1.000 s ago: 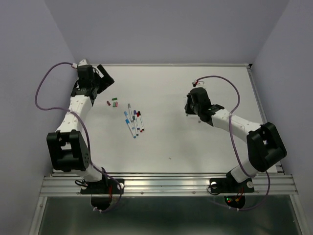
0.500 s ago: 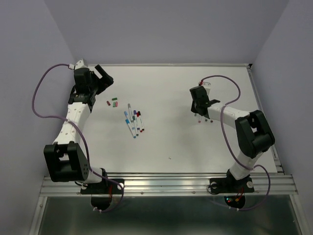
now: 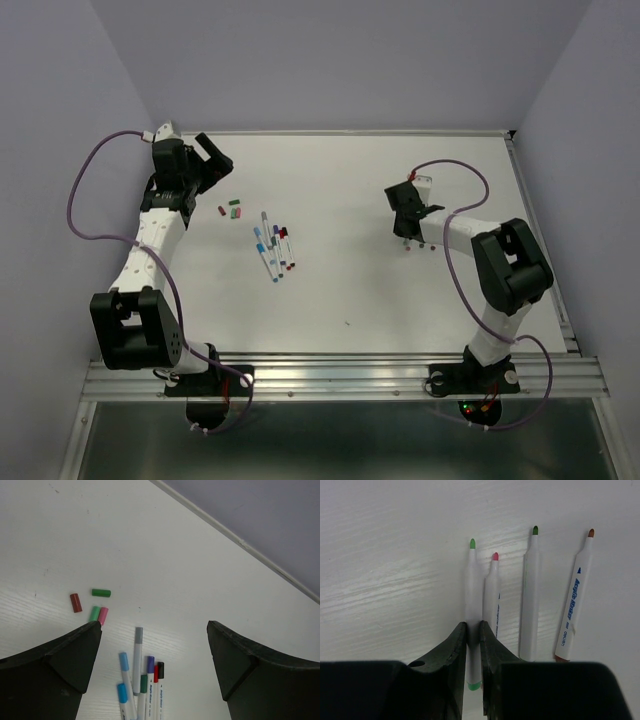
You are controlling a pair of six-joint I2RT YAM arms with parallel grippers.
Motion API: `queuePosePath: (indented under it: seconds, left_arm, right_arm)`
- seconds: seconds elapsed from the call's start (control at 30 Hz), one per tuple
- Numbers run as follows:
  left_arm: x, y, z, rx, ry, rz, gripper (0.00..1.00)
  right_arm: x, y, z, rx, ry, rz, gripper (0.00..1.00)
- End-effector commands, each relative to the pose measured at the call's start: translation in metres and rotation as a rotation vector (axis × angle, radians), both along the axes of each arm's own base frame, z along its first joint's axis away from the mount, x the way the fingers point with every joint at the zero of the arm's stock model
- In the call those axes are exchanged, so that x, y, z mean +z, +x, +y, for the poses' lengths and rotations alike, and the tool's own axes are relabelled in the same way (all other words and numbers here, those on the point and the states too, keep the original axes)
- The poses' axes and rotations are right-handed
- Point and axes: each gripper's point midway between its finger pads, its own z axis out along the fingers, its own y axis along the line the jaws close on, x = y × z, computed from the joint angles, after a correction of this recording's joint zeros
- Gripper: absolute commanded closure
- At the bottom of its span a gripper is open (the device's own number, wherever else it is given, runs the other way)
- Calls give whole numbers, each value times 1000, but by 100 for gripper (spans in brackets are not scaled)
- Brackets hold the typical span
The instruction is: Open the pen caps
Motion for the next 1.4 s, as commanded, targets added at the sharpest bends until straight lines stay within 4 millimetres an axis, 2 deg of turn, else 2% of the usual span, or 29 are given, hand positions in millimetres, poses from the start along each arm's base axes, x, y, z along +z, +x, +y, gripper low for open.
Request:
queuePosePath:
  seconds: [0.0,0.07,0.1,0.3,0.4,0.47,0.53,0.57,0.6,0.73,0.83,0.9,0.93,0.97,1.0,1.03,1.07,1.1,1.13,1.2,1.23,1.27,1.33,1.37]
  left_arm:
    - [14,-1,0,-4,5,-44,1]
    - [13,-1,0,-3,3,-39,1]
    - [12,-1,0,-3,3,-36,1]
    - [13,-1,-1,-5,-1,-39,1]
    - [13,-1,-3,-20,-7,-38,1]
    - [13,-2,-5,-28,-12,-37,1]
    - [13,-2,-5,-26,-13,-36,1]
    - [12,-2,-6,-29,-14,-36,1]
    - [11,-2,-6,-31,-13,-34,1]
    - [8,-2,-7,-35,-15,-27,1]
    - [6,-3,-8,-38,-16,-23,1]
    - [4,-3,-8,-39,-19,-18,1]
    - [4,-3,-8,-39,-19,-18,1]
    - [2,-4,-8,-37,-18,-15,1]
    - [3,-4,-7,-36,-17,-17,1]
    - [1,-5,-7,-35,-17,-12,1]
    - [-2,-5,-7,-33,-17,-7,1]
    - [-3,-6,-7,-33,-17,-4,1]
    - [-5,-6,-7,-36,-15,-1,1]
    - [-5,-7,-8,-43,-11,-2,1]
    - [-6,-8,-7,-44,-9,2,1]
    - [-8,-8,-8,-46,-8,5,1]
    - [-9,-8,-7,-46,-5,7,1]
    - [-9,-9,-7,-44,-4,8,1]
  right_arm:
    - [14,7,-13,-77,-35,-39,87]
    - [17,4,-18,-95,-47,-40,83]
    - [18,4,-19,-102,-53,-42,76]
    - [39,9,-12,-69,-18,-79,55]
    - [50,13,-10,-41,-25,-95,49]
    - [59,18,-2,7,-3,-100,46]
    - [66,19,16,101,60,-98,10]
    - [71,21,23,134,80,-106,0]
    - [74,21,29,163,105,-112,0]
    - [99,16,82,376,264,-190,0]
    - [110,5,121,492,274,-206,0]
    - [108,-1,143,559,255,-198,0]
    - [114,-7,167,621,270,-205,0]
    - [115,-9,177,643,276,-203,0]
    - [103,-12,190,673,277,-173,0]
    - [100,-19,206,712,273,-165,0]
    - [106,-17,218,729,273,-175,0]
    - [91,-18,228,746,261,-144,0]
    - [95,-22,245,789,259,-144,0]
    - [88,-23,258,808,240,-127,0]
    - [72,-23,263,811,215,-99,0]
    - [76,-25,274,828,205,-104,0]
    - [69,-23,279,826,178,-94,0]
    - [58,-21,279,823,161,-70,0]
